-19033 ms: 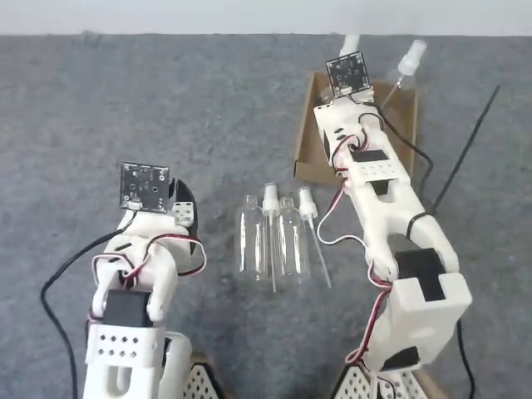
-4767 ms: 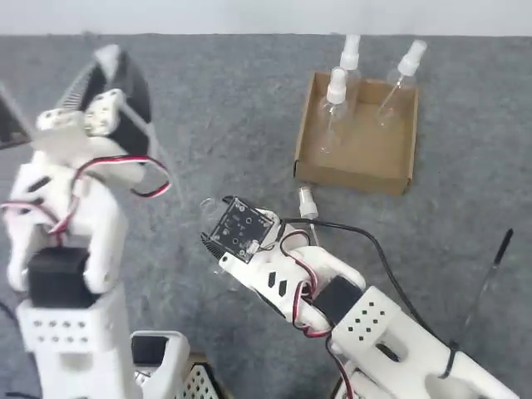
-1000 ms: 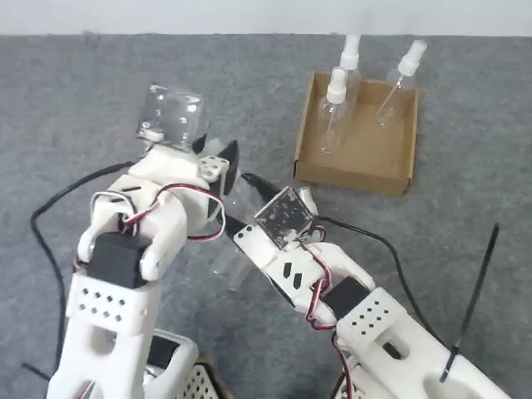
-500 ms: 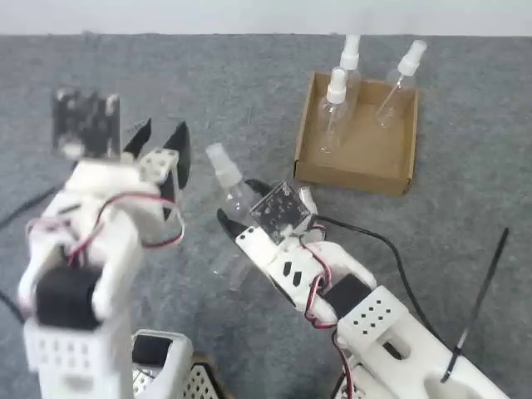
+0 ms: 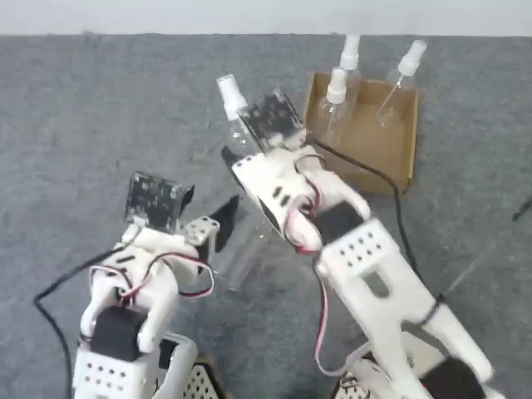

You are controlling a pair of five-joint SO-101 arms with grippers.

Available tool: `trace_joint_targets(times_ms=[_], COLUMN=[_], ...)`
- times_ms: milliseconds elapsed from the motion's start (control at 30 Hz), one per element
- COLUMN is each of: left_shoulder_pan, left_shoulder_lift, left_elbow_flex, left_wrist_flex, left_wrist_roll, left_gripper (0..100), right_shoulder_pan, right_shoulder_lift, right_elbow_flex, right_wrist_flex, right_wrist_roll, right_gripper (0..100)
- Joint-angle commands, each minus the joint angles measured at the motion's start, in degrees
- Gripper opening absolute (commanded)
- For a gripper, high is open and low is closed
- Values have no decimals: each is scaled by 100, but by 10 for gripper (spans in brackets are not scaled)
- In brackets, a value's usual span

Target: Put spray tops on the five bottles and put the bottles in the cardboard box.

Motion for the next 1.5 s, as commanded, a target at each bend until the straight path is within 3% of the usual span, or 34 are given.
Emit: trace_joint_targets(times_ms=[0, 267, 567, 800, 967, 1133, 1300, 1467], left_shoulder_pan=[237, 264, 281, 237, 229, 18, -607, -703], left_shoulder_lift=[-536, -563, -589, -615, -615, -615, -615, -615], left_elbow_flex=[505, 998, 1007, 1200, 1200, 1191, 1235, 1244], left_wrist_flex=[-589, -1081, -1064, -1099, -1073, -1108, -1468, -1477], left_wrist_roll=[18, 18, 18, 18, 9, -9, 18, 18], left_gripper=[251, 261, 258, 258, 251, 157, 62, 11], right_shoulder_pan=[-171, -637, -541, 725, 1982, 3037, 3521, 3582], right_shoulder_lift=[189, -664, -1411, -1130, -655, 40, 760, 1481], right_elbow_flex=[-993, -1424, -941, -1538, -2330, -2488, -2488, -2488], right_wrist_flex=[708, 2079, 2255, 2607, 3099, 2949, 2299, 1455], right_wrist_roll=[-79, -88, -44, -18, 651, 747, 712, 712], right_gripper=[6, 6, 6, 6, 6, 6, 6, 6])
